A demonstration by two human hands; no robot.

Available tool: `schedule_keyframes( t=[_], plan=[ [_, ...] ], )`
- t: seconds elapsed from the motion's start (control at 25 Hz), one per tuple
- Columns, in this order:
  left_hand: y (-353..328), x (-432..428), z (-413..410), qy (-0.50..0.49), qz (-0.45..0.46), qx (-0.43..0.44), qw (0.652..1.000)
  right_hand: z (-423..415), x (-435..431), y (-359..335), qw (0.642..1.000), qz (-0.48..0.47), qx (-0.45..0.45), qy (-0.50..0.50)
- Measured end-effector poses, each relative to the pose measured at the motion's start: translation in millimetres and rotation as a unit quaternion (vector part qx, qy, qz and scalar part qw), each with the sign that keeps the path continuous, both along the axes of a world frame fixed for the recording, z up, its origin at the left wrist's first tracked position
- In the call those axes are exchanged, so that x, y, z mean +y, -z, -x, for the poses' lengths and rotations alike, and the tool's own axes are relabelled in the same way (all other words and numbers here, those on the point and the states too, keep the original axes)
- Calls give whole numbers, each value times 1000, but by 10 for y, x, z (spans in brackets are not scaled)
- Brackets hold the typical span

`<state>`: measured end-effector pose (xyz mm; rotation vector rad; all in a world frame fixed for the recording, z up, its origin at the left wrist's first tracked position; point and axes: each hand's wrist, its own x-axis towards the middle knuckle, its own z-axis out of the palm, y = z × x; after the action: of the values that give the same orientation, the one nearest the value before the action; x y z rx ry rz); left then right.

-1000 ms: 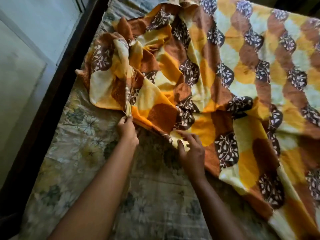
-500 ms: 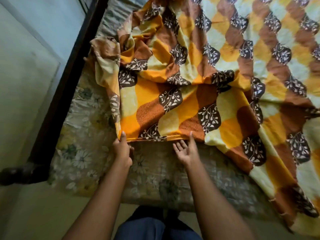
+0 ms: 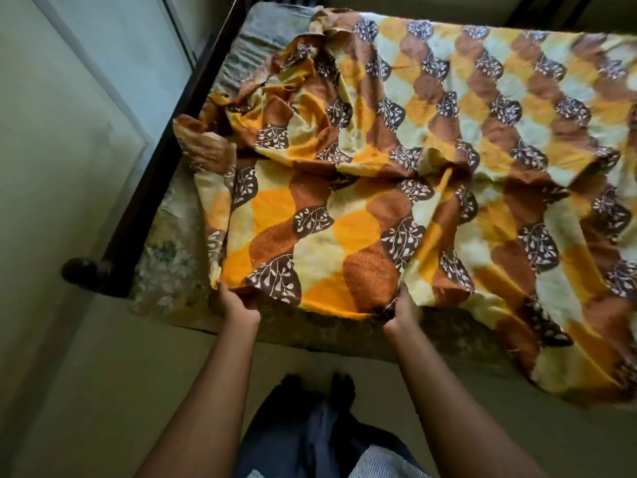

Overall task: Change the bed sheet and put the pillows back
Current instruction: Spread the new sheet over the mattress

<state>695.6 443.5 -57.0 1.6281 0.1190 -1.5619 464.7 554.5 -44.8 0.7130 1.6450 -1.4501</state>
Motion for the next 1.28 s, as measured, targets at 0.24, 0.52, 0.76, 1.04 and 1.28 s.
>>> schedule_keyframes(
  t=[0.24, 0.52, 0.76, 1.04, 1.28],
  plan=[
    [-149, 1289, 694, 271, -6, 145, 952, -817, 678, -67, 994, 6, -8, -106],
    [-197, 1798, 618, 257, -10, -24, 966, -269, 1466, -356, 992, 104, -51, 40],
    [17, 2190, 240, 254, -56, -82, 962, -346, 2412, 47, 993, 41, -39, 99],
    [96, 2894, -76, 217, -80, -180, 956, -463, 3142, 132, 990, -35, -135, 11],
    [12, 3073, -190, 290, -117, -57, 948, -603, 2930, 93, 984, -10, -111, -136]
  ],
)
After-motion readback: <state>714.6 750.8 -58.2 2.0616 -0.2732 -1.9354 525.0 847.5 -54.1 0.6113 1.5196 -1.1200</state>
